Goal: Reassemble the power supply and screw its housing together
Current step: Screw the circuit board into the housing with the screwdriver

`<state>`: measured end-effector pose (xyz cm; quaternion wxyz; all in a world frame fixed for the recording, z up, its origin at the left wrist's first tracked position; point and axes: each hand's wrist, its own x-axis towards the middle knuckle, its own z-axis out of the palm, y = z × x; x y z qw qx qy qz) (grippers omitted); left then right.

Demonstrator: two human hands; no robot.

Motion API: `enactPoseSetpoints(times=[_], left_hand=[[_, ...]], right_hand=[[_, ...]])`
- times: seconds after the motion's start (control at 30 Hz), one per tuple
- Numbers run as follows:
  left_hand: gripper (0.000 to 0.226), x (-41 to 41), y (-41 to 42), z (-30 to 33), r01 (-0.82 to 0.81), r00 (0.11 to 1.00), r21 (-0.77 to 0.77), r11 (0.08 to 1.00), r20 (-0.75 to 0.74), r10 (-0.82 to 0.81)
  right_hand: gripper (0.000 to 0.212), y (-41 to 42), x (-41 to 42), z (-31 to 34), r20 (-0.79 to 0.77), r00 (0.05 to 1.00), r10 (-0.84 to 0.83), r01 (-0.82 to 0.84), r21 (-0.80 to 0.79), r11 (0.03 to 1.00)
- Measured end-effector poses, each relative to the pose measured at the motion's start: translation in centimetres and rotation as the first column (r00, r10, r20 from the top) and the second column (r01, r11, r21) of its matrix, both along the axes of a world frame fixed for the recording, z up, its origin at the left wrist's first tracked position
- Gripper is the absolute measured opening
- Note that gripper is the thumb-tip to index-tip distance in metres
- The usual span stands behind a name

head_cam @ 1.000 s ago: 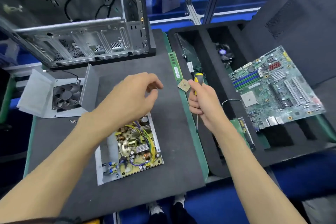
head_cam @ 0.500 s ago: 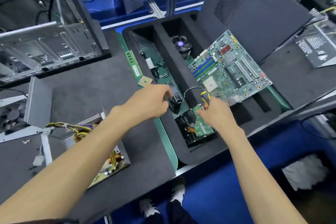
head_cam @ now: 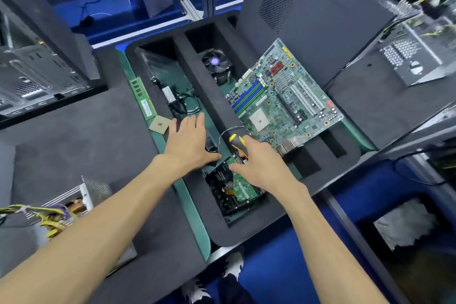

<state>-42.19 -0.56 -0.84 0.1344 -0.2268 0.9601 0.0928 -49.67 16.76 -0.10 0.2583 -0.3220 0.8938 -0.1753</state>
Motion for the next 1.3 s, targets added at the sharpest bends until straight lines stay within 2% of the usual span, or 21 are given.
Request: enactPoseSetpoints(times=[0.13, 0.27, 0.33, 0.43, 0.5, 0.57, 0.67, 0.73, 0.8, 0.83, 0.87, 0.9, 0.93, 1.0, 1.03, 1.13, 1.3], left_hand=[[0.116, -1.0, -0.8, -1.3, -0.032, 0.999, -0.015, 0.999, 0.005, 0.032], [0.113, -1.5, -1.4, -1.7, -0.037, 0.999, -0.057, 0.998, 0.037, 0.039], [0.105, -1.8, -1.8, -1.7, -0.053, 0.998, -0.071, 0.996, -0.036, 0.05], [0.1, -2.4, -3.0, -1.1, -0.113, 0.97, -0.062, 0.992, -0.224, 0.097], [0.1, -2.9, -3.6, -0.7, -0.109, 0.957, -0.038, 0.993, -0.274, 0.095], [0.098, -3.3, -3.8, -0.5, -0.074, 0.969, -0.03, 0.997, -0.24, 0.065], [0.102, -3.3, -3.5, -0.7, -0.026, 0.998, -0.003, 1.0, -0.064, 0.026], [0.103, -3.0, -3.3, -0.7, -0.028, 0.999, -0.019, 0.999, -0.021, 0.027], [0.076, -2.6, -3.0, -0.1, -0.022, 0.991, -0.097, 0.995, -0.131, 0.009], [0.053, -2.4, -2.6, 0.2, 0.008, 0.982, -0.131, 0.991, -0.188, -0.032], [0.03, -2.2, -2.1, 0.5, 0.072, 0.979, -0.142, 0.987, -0.181, -0.097], [0.013, -1.9, -1.4, 0.7, 0.164, 0.977, -0.13, 0.978, -0.114, -0.179], [0.005, -1.6, -0.5, 0.7, 0.261, 0.965, -0.102, 0.96, 0.0, -0.263], [0.005, -0.9, 1.0, 0.1, 0.38, 0.903, -0.019, 0.925, 0.224, -0.367], [0.007, -0.6, 1.6, -0.4, 0.4, 0.878, -0.001, 0.916, 0.289, -0.383], [0.013, -0.1, 2.8, -1.9, 0.422, 0.854, -0.049, 0.905, 0.355, -0.379], [0.013, -0.7, 4.5, -3.7, 0.385, 0.85, -0.085, 0.919, 0.42, -0.318]], right_hand=[[0.037, -0.1, -0.7, 0.1, -0.037, 0.999, 0.029, -0.03, -0.023, 0.999], [0.045, -0.7, -1.9, 0.7, -0.027, 0.999, 0.046, -0.049, -0.099, 0.994], [0.048, -1.2, -2.5, 1.0, -0.013, 0.999, 0.046, -0.047, -0.121, 0.992], [0.047, -2.1, -2.9, 1.0, -0.022, 0.999, 0.042, -0.045, -0.15, 0.988], [0.044, -2.9, -3.0, 0.9, -0.039, 0.999, 0.025, -0.031, -0.172, 0.985], [0.039, -3.7, -3.0, 0.9, -0.059, 0.998, -0.004, -0.009, -0.204, 0.979], [0.034, -4.7, -3.3, 0.9, -0.087, 0.995, -0.039, 0.019, -0.219, 0.976], [0.036, -5.2, -3.4, 0.7, -0.089, 0.995, -0.052, 0.03, -0.231, 0.973], [0.038, -5.6, -3.5, 0.5, -0.089, 0.995, -0.049, 0.026, -0.239, 0.971], [0.039, -5.7, -3.6, 0.4, -0.084, 0.995, -0.046, 0.025, -0.242, 0.97], [0.04, -5.8, -3.6, 0.3, -0.079, 0.996, -0.044, 0.024, -0.243, 0.97], [0.04, -5.9, -3.7, 0.1, -0.079, 0.996, -0.041, 0.021, -0.239, 0.971], [0.04, -6.0, -3.8, 0.1, -0.087, 0.996, -0.035, 0.015, -0.227, 0.974], [0.042, -6.0, -4.0, 0.1, -0.107, 0.994, -0.027, 0.005, -0.199, 0.98], [0.044, -5.9, -4.1, 0.1, -0.116, 0.993, -0.031, 0.008, -0.193, 0.981], [0.045, -5.4, -4.2, 0.4, -0.127, 0.99, -0.062, 0.033, -0.221, 0.975], [0.032, -4.2, -4.5, 1.0, -0.024, 0.996, -0.088, 0.076, -0.322, 0.944]])
